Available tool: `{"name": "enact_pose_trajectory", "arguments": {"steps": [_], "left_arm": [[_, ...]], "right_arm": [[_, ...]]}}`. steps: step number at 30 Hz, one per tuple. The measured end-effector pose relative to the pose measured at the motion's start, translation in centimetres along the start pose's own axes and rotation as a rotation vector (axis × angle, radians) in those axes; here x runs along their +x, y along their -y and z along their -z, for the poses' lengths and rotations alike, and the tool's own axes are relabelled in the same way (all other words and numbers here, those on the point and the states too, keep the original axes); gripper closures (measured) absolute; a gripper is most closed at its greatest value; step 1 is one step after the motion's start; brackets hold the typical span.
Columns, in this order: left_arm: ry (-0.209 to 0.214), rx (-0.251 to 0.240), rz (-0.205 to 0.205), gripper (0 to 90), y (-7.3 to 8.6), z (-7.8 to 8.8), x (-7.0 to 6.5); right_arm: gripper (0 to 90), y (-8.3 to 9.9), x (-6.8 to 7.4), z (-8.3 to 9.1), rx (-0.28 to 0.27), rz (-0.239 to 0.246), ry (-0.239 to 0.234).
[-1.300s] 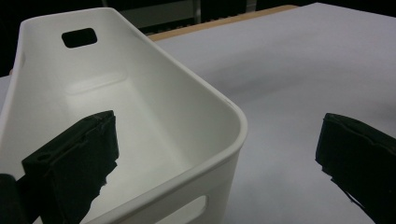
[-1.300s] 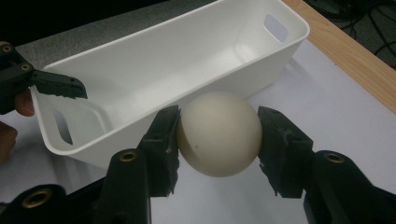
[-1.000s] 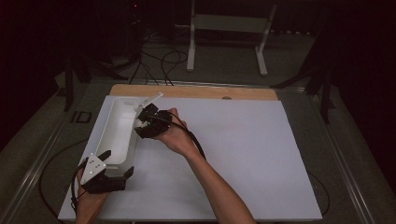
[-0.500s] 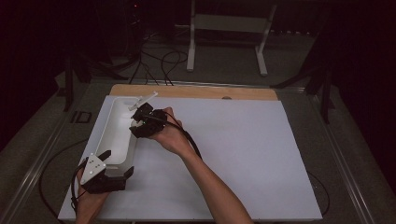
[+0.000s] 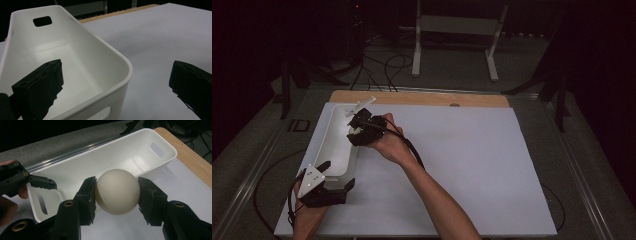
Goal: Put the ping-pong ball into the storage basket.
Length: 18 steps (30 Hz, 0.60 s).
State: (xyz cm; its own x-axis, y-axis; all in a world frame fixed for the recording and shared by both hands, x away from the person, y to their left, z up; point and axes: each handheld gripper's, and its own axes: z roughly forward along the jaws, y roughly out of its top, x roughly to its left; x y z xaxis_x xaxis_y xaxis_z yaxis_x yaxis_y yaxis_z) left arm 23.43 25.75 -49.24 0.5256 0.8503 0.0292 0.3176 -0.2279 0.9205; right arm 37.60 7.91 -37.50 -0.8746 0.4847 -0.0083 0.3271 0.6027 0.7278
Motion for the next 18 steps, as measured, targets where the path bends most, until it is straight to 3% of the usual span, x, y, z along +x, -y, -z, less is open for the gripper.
{"name": "enact_pose_trajectory", "arguments": {"steps": [18], "left_arm": [[-0.004,-0.003,-0.002,0.0,0.0,0.2,0.0]], "right_arm": [[50.5,-0.9,0.3,-1.2,0.008,-0.001,0.013]]}}
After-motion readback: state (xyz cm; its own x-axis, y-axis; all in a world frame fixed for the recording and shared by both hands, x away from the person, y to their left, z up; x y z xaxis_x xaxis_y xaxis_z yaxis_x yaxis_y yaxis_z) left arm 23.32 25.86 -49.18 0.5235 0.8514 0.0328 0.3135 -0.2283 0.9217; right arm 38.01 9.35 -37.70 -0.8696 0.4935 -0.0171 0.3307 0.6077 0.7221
